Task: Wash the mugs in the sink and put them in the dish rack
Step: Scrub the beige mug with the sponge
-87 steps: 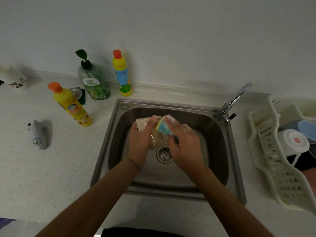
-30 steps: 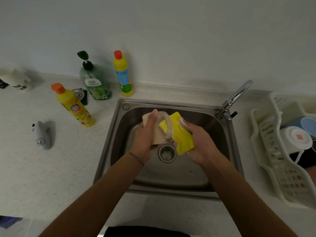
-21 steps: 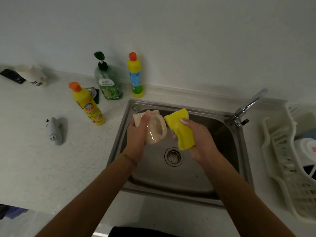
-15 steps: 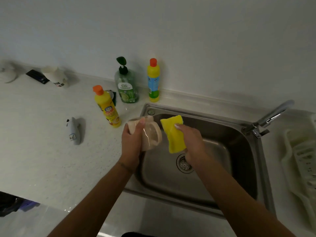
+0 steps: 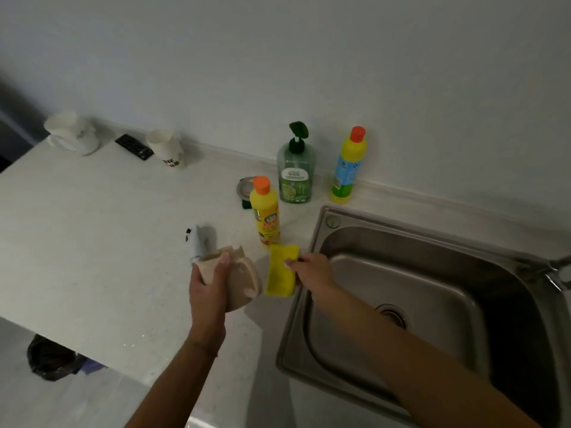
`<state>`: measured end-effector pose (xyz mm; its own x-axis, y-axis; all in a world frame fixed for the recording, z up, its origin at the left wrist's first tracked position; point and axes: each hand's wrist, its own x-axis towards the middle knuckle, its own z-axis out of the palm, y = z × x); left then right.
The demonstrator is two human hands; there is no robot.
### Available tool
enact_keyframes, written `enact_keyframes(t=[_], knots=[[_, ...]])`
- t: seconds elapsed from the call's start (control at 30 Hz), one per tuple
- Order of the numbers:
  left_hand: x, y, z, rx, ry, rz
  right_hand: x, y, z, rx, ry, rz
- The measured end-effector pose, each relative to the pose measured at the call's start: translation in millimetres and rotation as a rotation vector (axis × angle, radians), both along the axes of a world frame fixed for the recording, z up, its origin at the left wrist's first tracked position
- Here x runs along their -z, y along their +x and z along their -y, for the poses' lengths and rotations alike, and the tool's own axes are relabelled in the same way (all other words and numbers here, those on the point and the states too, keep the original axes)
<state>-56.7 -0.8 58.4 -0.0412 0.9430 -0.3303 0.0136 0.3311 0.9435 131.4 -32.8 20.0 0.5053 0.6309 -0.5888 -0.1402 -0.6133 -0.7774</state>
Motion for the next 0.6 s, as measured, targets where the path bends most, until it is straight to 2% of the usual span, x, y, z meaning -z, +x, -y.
enact_keyframes(t=[0.13, 0.43, 0.6], knots=[[6.8, -16.3, -9.4, -0.02, 0.01, -0.005, 53.1, -6.9, -26.3, -0.057, -0.049, 0.041], [15.1, -21.8, -14.1, 0.008, 0.013, -0.014, 68.4, -15.9, -39.8, -0.191, -0.066, 0.173], [10.7, -8.2, -8.3, 0.067, 0.006, -0.007, 15.6, -6.6, -17.0, -0.247, -0.105, 0.238]])
